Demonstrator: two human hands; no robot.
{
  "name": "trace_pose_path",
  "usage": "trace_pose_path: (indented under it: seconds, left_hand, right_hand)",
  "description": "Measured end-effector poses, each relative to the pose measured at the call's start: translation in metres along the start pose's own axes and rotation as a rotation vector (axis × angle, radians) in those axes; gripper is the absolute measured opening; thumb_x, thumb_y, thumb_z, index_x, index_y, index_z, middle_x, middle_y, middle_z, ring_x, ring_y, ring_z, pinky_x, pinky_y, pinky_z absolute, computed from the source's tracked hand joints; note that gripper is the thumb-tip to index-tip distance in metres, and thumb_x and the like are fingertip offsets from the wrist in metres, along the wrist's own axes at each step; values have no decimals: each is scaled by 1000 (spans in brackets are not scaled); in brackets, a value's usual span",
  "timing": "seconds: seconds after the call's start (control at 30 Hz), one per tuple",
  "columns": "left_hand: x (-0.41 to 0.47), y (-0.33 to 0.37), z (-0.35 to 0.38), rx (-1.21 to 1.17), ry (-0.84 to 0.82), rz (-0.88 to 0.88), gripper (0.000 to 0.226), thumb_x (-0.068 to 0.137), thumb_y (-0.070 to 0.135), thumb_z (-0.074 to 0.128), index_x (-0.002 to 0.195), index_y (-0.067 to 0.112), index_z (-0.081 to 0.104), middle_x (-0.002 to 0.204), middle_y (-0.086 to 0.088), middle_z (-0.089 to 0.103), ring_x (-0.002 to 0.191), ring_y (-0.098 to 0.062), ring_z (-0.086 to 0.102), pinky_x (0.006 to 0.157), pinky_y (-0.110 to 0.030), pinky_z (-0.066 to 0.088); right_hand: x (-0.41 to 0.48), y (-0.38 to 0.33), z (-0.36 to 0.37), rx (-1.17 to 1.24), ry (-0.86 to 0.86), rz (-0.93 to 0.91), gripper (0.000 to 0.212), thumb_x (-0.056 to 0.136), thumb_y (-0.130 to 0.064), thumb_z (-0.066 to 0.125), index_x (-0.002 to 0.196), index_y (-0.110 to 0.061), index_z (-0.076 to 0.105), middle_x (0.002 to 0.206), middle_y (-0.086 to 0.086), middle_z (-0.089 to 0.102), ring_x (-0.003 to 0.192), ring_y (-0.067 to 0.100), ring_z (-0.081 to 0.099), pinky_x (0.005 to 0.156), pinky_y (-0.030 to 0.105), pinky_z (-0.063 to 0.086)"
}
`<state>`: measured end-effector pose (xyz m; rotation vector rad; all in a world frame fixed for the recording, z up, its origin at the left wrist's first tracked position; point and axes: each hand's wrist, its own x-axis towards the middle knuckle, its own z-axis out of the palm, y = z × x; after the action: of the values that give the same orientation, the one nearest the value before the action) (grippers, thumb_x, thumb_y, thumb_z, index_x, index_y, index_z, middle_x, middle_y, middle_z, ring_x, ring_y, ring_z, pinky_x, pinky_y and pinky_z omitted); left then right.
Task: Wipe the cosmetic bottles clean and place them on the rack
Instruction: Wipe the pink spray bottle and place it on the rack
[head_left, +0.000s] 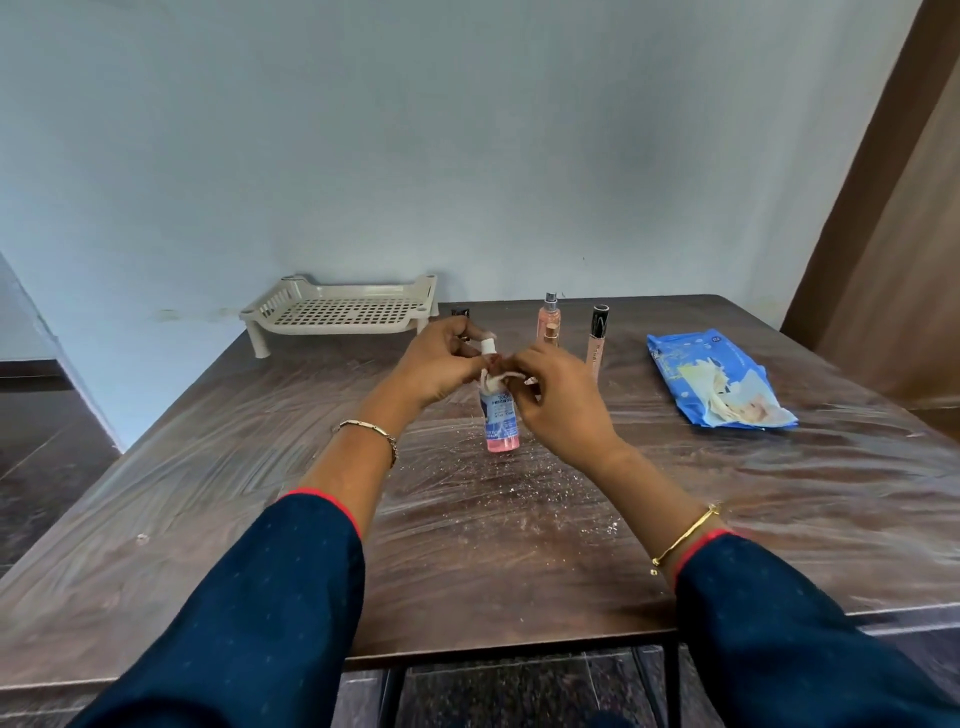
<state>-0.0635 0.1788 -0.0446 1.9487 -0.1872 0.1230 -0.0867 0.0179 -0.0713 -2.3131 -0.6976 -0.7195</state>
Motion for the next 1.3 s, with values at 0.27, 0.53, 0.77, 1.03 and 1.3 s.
trace_pose_path:
  seconds: [0.27, 0.53, 0.77, 1.03, 1.3]
  left_hand:
    - [-6, -3, 0, -85, 21, -34, 34, 78, 1, 73, 108, 2, 60, 49, 12, 61, 69, -10, 65, 86, -41, 57]
    - [-6, 6, 11, 70, 45, 18, 32, 74, 12, 79, 101, 12, 61, 91, -15, 68, 94, -31, 67, 88, -47, 53]
    - [-5, 14, 15, 84, 26, 3, 25, 75, 12, 76, 96, 13, 63, 78, 0, 61, 84, -23, 62, 89, -47, 53]
    - [7, 16, 18, 57, 6, -57, 25, 73, 7, 79, 85, 15, 59, 84, -4, 64, 88, -24, 67, 81, -41, 58]
    - [7, 19, 17, 41, 8, -79, 29, 73, 4, 78, 78, 16, 52, 92, -11, 66, 75, -19, 61, 64, -29, 54]
  right_hand:
    - [-36, -2, -4, -193, -220, -147, 22, 80, -3, 67, 100, -12, 72, 96, 4, 61, 80, 26, 63, 68, 36, 53]
    - [-40, -3, -24, -74, -256, -38, 20, 82, -3, 66, 97, -15, 72, 95, -3, 63, 82, 11, 60, 78, 30, 54]
    - [-13, -14, -11, -162, -32, -69, 19, 80, -1, 67, 97, -10, 69, 88, 5, 60, 73, 23, 59, 61, 36, 51]
    - [-31, -13, -6, -304, -264, -120, 29, 80, -2, 70, 107, -14, 71, 105, 6, 61, 84, 29, 64, 68, 35, 52]
    - [-40, -17, -7, -369, -362, -158, 31, 85, -1, 62, 112, -15, 69, 106, 6, 55, 86, 30, 62, 69, 38, 49]
